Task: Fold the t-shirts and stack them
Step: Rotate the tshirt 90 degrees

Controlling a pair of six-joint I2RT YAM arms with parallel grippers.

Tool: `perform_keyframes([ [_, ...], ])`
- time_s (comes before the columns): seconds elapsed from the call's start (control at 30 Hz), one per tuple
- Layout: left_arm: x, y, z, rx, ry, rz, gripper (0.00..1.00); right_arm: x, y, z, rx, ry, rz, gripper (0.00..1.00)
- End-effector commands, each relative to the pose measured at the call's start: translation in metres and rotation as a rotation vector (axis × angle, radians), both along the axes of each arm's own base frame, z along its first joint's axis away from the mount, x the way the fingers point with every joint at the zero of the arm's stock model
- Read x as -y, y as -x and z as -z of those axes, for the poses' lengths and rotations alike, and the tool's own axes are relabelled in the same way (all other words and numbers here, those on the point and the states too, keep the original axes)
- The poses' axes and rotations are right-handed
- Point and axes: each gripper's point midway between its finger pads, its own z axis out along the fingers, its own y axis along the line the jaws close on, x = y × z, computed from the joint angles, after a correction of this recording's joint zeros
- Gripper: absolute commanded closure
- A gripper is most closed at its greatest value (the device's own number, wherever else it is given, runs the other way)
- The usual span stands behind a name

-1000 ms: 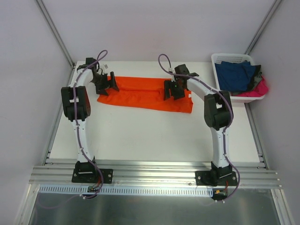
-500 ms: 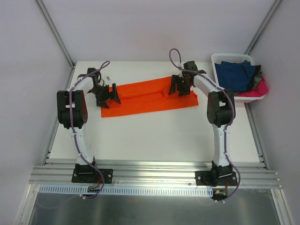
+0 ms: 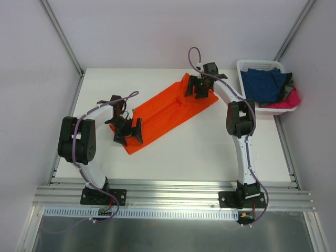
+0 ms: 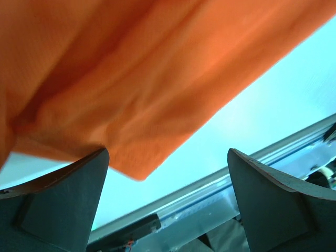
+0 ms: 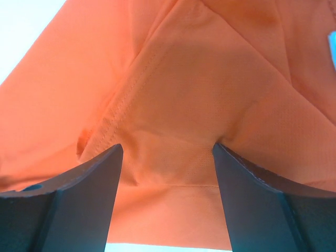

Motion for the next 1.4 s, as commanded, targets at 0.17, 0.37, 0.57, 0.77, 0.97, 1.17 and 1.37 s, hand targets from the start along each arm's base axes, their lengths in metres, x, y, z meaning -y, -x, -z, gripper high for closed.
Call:
perform_keyframes([
  [0.17,-0.007,-0.004,-0.039,0.159,-0.058,0.068,0.03,-0.014,-0.005,-0.031,0.071,-0.032,-0.02,0.26],
  [0.37,-0.005,-0.067,-0.057,0.256,-0.081,0.073,0.03,-0.01,0.018,-0.091,0.142,-0.04,-0.032,0.26],
  [0.57,0.001,-0.117,-0.046,0.262,-0.076,0.063,0.03,-0.002,0.029,-0.097,0.156,-0.007,-0.044,0.26],
  [0.77,-0.006,-0.152,-0.024,0.229,-0.062,0.026,0.04,-0.003,0.027,-0.082,0.137,0.01,-0.045,0.26],
  [0.97,-0.012,-0.147,-0.008,0.183,-0.072,0.022,0.04,-0.001,0.035,-0.05,0.061,0.027,-0.044,0.26],
  [1.17,-0.014,-0.115,-0.002,0.123,-0.07,0.021,0.04,-0.006,0.028,-0.027,0.014,0.007,-0.028,0.26],
  [1.37,-0.007,-0.073,-0.003,0.07,-0.065,0.048,0.04,-0.015,0.019,-0.01,-0.017,-0.027,-0.013,0.25],
])
